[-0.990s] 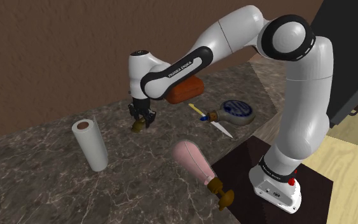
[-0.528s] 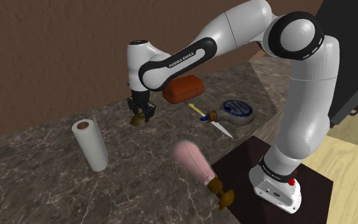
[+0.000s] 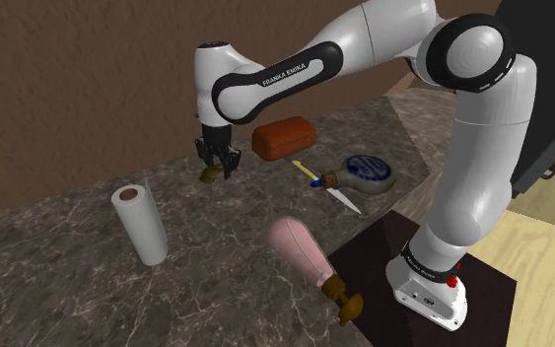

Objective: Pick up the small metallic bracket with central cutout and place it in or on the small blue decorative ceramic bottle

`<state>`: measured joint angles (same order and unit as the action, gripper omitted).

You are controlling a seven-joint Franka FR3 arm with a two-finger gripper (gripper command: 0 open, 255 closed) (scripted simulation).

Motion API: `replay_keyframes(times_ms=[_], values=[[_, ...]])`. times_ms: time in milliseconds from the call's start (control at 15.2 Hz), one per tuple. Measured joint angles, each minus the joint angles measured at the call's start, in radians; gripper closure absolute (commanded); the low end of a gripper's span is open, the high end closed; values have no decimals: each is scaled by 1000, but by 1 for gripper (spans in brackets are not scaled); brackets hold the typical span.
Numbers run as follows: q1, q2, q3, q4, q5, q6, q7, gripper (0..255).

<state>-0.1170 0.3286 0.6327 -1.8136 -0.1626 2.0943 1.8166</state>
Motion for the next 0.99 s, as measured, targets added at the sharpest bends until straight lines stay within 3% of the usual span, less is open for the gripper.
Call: replay_keyframes(times_ms=[660,990], values=[[-8,-46,15,78,34,-116,-17,255],[-95,-212,16,-89,142,-84,-128,255]])
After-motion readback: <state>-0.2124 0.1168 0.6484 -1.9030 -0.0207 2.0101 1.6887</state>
